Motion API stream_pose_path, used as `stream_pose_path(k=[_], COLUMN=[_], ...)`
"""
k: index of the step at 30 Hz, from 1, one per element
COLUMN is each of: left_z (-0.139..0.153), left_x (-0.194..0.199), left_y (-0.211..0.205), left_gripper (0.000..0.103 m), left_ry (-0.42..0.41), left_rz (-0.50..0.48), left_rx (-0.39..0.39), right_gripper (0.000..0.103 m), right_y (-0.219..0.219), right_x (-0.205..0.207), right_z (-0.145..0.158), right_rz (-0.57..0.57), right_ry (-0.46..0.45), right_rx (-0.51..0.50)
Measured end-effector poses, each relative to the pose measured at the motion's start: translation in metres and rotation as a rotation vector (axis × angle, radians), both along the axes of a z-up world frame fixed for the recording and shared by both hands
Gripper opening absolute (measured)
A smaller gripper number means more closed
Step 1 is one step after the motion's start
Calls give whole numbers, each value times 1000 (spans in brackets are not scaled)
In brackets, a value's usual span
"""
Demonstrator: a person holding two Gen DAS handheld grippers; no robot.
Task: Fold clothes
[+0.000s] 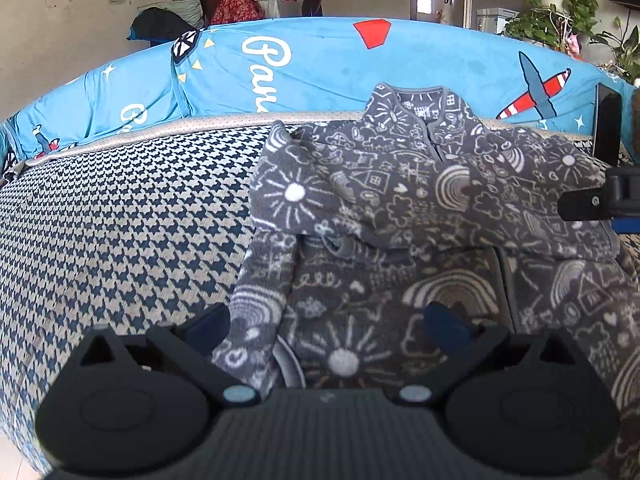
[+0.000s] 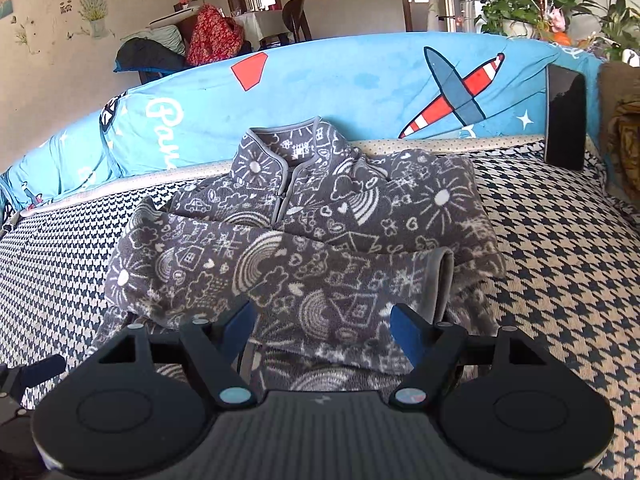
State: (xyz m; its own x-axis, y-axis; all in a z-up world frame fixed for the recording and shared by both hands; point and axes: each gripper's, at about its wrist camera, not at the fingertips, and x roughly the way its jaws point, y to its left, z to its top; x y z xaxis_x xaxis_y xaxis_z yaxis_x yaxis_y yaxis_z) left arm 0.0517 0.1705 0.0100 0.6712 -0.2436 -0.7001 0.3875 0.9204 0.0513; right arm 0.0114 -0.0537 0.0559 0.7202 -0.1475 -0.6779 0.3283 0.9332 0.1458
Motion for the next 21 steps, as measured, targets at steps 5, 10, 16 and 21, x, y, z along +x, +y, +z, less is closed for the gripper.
stream_pose_path(k=[5,10,16,21], left_z=[-8,-22,-27,-30], left_x=[-19,-30,-34,-39], left_y=[7,7,12,13], left_gripper=[103,103,103,103], left_ry=[18,16,-1,-31], left_rz=[7,-1,14,20], left_rx=[8,44,3,-3], right_gripper=[75,76,76,91], right_y=[1,10,21,40], right_x=[-32,-57,-64,-64], right_z=[-8,-19,-38,-52], right_rz=[-51,-94,-112,-39], right_ry=[29,28,55,46], right_rx=[63,41,-8,-136])
